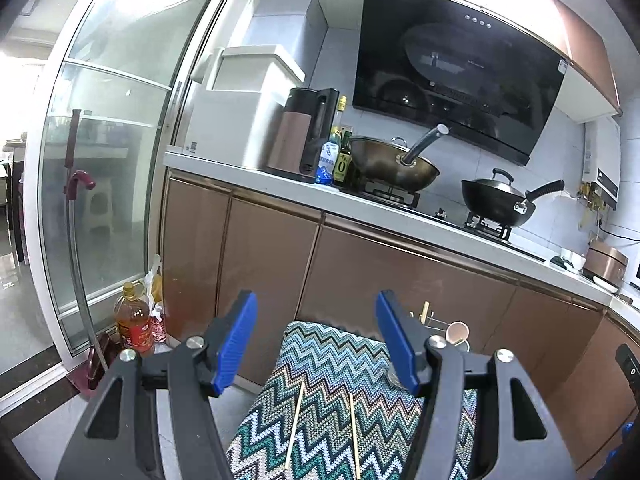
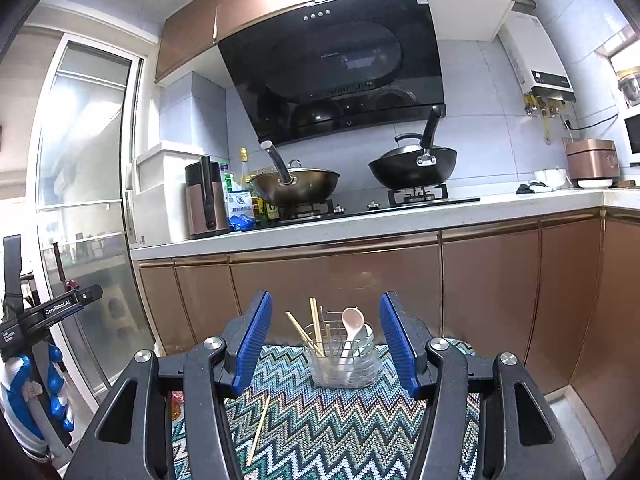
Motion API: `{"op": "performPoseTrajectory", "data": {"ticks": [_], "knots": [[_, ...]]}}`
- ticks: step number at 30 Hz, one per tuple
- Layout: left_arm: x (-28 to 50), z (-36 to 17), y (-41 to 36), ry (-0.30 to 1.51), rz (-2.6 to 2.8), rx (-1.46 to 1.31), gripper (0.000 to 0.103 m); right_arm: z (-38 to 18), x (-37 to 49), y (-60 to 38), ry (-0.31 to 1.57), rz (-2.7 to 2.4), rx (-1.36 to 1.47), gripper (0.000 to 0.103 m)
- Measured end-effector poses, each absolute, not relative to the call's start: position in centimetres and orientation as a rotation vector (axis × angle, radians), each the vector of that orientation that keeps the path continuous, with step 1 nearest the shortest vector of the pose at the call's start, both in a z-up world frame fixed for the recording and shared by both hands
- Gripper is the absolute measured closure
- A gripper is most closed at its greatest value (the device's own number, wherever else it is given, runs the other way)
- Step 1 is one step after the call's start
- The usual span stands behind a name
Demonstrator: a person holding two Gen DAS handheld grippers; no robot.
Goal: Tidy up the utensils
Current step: 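Pull both open tools back from the holder, then grasp a chopstick with the right tool while the left tool grasps another chopstick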
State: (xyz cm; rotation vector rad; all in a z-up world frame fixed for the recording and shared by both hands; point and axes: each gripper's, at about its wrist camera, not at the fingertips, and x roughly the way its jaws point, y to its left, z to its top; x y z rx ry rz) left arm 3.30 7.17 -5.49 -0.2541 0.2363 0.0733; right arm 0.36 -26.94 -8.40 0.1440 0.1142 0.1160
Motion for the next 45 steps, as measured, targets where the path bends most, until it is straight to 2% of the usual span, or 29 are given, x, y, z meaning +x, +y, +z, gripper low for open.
{"op": "performPoseTrajectory", "data": {"ticks": [15, 31, 34, 40, 45], "knots": [[5.8, -8.0, 7.1, 0.338, 0.048, -0.214, 0.043, -10.1, 2.2, -25.8, 0.177, 0.16, 0.118, 0.048], [16.2, -18.6, 6.9, 0.747, -0.054, -0.154, 0.043, -17.6, 10.8, -21.4, 0.506, 0.291, 0.088, 0.048], [18.4, -21.2, 6.6, 0.827, -0.081, -0.102, 0.043, -19.2, 12.6, -20.3, 0.573, 0.319, 0.073, 0.051], [22.0, -24.7, 6.0, 0.947, -0.184, -0.055, 0.044, -22.1, 16.9, -17.7, 0.719, 0.388, 0.03, 0.063], [25.1, -26.8, 5.9, 1.048, -0.253, -0.056, 0.065, -24.6, 21.3, -14.7, 0.85, 0.476, 0.005, 0.073]]}}
